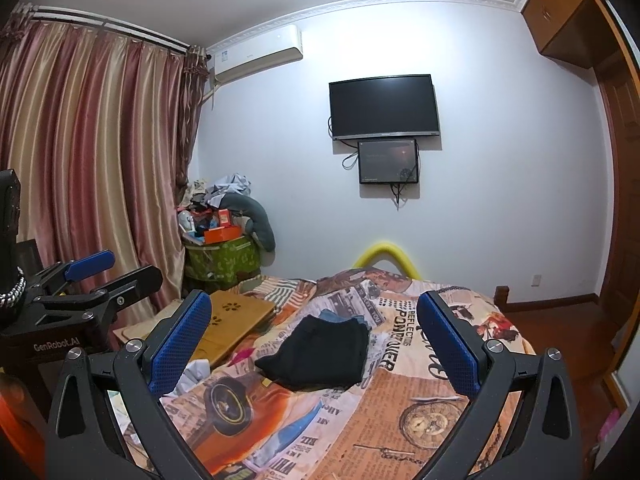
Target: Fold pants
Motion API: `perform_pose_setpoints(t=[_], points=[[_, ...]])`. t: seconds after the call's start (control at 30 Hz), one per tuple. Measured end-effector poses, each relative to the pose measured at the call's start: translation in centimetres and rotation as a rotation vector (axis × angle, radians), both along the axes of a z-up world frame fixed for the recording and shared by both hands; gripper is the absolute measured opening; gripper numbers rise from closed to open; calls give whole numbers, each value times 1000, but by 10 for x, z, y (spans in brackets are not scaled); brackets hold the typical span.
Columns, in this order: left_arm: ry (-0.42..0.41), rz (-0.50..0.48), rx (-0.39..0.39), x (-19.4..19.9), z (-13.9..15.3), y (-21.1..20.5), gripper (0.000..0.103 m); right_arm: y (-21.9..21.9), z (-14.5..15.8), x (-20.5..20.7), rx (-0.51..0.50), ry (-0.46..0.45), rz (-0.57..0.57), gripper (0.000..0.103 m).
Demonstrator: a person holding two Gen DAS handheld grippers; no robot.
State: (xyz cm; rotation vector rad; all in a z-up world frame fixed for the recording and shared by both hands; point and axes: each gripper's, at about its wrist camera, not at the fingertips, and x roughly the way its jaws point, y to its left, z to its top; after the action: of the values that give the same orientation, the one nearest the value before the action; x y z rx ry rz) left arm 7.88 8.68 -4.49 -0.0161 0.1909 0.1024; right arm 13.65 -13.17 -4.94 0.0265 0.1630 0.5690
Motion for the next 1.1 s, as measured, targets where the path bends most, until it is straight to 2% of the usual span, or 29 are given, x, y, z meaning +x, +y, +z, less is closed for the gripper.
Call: perform_pose_setpoints(t=[0.67,0.9,1.1], points=[[14,-19,-15,3,-2,4,103,-3,0,2,8,15,5,102],[24,-36,16,7,-3,0,103,-3,0,3,8,17,6,102],[36,-43,8,9,-6,0,103,-3,0,4,8,21,5,102]])
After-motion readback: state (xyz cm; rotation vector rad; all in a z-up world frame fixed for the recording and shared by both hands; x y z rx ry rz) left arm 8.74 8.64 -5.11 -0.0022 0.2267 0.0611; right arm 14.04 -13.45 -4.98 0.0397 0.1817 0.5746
